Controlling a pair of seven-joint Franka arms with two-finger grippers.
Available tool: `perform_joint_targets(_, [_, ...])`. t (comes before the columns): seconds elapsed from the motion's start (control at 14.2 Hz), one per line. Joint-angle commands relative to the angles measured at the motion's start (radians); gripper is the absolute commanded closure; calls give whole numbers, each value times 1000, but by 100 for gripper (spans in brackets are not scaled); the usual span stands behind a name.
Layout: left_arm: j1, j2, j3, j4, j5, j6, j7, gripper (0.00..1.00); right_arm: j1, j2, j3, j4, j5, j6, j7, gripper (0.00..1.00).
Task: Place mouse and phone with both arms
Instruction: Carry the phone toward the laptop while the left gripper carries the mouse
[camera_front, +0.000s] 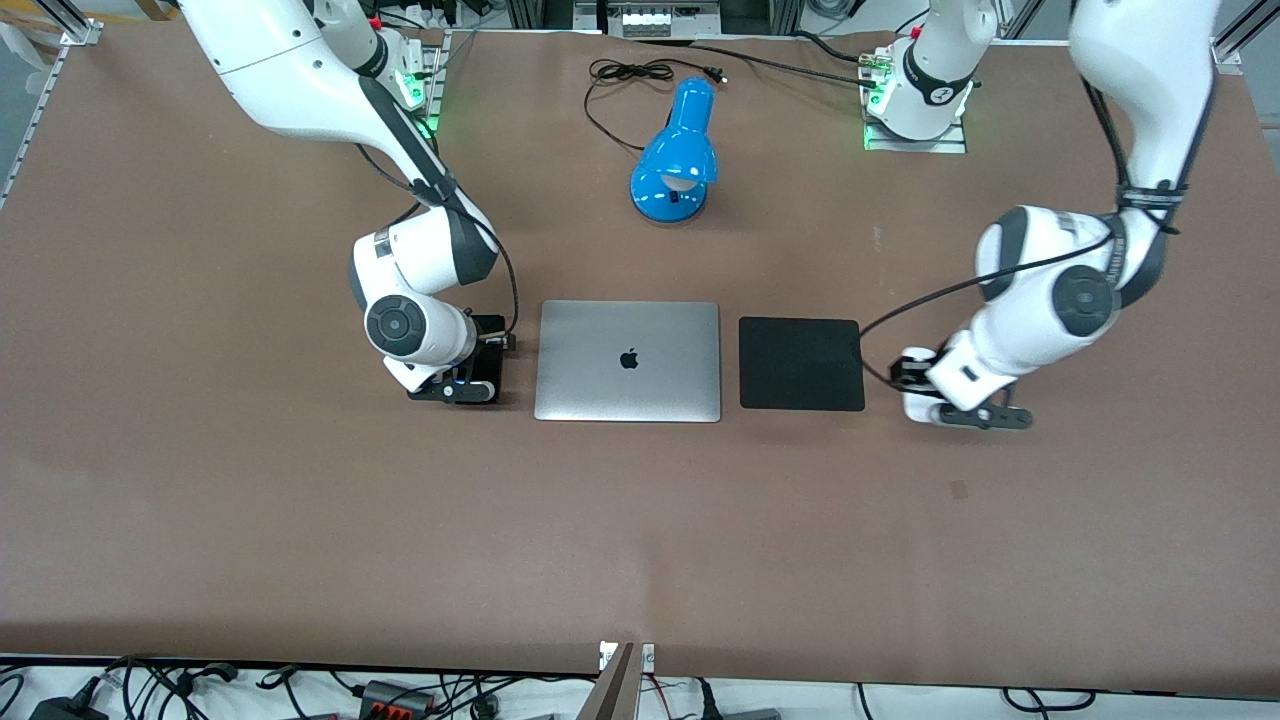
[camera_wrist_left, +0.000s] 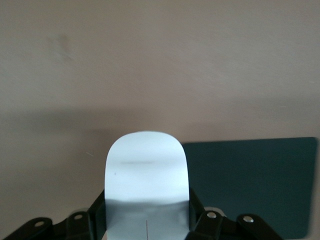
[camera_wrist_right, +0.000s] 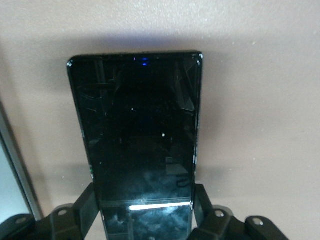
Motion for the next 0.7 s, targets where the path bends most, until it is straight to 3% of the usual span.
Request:
perform_joint_targets(0.0, [-72,66,4,25,-7,-29,-93,66,9,0,-7,10,16,4,43,25])
perform_joint_targets(0.07, [-104,86,6,22,-7,-28,-123,66,6,0,-7,10,16,4,41,21])
perform_joint_targets(0.14, [-125,94,6,22,-7,-28,-164,66,1,0,-7,10,16,3,43,6])
perform_joint_targets(0.21, [-149,97,6,21,-4,-26,-201,66,1,-1,-7,11,16,0,43,0])
perform_joint_targets(0.42, [-171,138,6,-13,66,44,-229,65,-25,-35,-10,104,32,-101,69,0])
perform_joint_targets(0.63, [-181,154,6,-57,66,147,-269,64,-94,-43,-15,355,31,-421,66,0])
